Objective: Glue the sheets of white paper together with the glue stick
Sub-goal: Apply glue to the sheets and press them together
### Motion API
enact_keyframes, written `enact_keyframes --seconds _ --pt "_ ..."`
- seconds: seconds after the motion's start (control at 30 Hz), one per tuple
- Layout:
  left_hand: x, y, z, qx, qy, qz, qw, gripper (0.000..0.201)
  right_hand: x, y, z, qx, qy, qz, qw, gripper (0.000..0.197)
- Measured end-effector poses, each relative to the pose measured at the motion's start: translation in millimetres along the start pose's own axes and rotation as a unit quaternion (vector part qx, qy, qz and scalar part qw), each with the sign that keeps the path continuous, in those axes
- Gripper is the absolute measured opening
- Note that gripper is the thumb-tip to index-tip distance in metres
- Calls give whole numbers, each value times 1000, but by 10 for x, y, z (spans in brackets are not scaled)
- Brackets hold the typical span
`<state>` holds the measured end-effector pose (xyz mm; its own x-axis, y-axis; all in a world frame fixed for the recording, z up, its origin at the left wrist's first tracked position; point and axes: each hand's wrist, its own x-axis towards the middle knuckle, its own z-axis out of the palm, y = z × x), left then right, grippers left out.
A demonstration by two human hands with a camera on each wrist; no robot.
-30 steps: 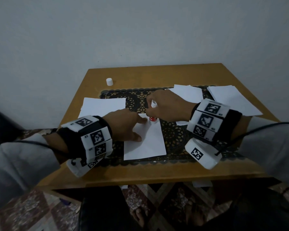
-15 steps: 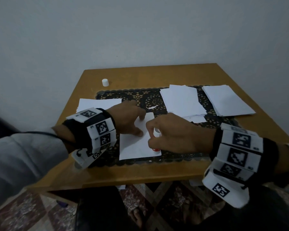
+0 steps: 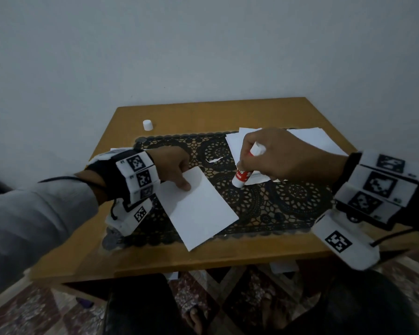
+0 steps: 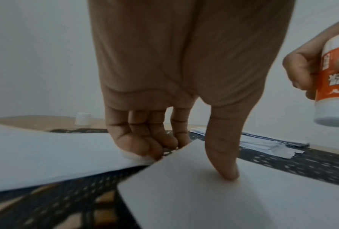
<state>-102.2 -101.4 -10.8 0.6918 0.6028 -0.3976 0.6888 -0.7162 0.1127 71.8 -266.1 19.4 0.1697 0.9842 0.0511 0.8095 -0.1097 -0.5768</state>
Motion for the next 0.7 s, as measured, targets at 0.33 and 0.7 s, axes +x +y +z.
enact_keyframes --seconds 0.33,0.7 --pt "-294 -160 225 -232 139 -16 963 77 93 53 162 166 53 -4 985 15" --pt "-461 140 392 26 131 88 987 60 255 95 455 137 74 -3 988 39"
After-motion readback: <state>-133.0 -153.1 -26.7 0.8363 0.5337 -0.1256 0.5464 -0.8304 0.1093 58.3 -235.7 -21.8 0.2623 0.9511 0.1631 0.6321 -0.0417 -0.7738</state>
